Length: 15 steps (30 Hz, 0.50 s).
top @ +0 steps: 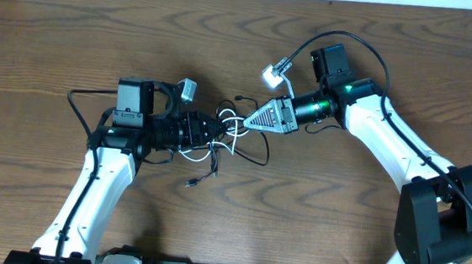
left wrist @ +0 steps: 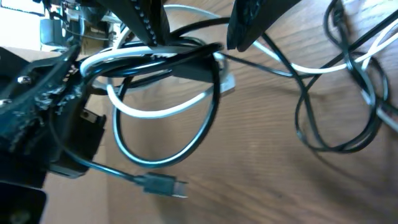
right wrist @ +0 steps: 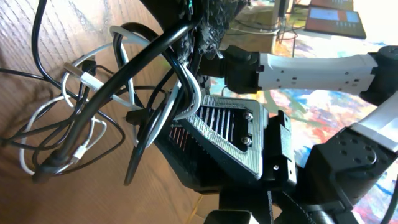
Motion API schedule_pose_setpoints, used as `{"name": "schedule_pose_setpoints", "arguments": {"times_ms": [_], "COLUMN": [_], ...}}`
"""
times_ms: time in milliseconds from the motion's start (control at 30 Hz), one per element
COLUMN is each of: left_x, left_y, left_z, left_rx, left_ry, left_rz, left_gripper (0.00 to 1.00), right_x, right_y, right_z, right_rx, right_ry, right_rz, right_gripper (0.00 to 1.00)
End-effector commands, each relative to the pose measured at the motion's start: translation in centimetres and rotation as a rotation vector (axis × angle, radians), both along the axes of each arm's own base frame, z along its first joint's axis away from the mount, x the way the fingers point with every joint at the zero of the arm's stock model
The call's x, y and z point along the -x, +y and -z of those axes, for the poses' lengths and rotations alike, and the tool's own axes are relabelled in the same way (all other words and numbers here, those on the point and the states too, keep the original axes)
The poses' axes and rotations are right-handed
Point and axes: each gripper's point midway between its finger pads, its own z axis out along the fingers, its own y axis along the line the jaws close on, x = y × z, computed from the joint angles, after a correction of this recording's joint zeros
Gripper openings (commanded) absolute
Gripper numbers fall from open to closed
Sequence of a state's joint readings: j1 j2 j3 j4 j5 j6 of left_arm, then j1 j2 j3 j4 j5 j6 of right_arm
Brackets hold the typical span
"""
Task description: Untangle cables
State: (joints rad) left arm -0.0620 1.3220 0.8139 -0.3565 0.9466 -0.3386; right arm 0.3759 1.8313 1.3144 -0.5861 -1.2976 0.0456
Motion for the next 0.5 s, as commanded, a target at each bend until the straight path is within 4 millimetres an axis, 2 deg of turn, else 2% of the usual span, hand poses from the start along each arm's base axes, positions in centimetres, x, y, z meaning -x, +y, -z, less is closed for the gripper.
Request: {"name": "schedule_pose_setpoints", "arguments": {"times_ms": [0,167,300,400,467], "left_x": [0.1,0.1,-0.1,-0.6,-1.3], "left_y": [-0.5,-0.6,-0.7,-0.6,-0.6], "left_z": [-0.6,-0.4,0.8,1.3,1.0], "left_rx": [0.026,0.017,-0.028,-0.058,-0.058], "left_ry": [-0.018,-0.016,0.001,-0.008,-0.047], "left_rz": [0.033,0.034,0.025,0.012,0.008], "left_gripper": [0.36,0.36,0.36,0.36,0.36], "right_x": [0.6,0.9,1.1,1.2,1.4], "right_y": [0.1,0.2,0.2,0.2,0.2], "right_z": [-1.6,-2.0,-2.4,-2.5,-2.8], "right_rx": [-0.068,-0.089,-0.112,-0.117,-0.132], "right_ry": [0.022,0.027,0.033,0.035,0.04], "right_rz": [-0.033,-0.047,-0.062,-0.065,-0.074], "right_gripper": [0.01,0.01,0.01,0.01,0.01]}}
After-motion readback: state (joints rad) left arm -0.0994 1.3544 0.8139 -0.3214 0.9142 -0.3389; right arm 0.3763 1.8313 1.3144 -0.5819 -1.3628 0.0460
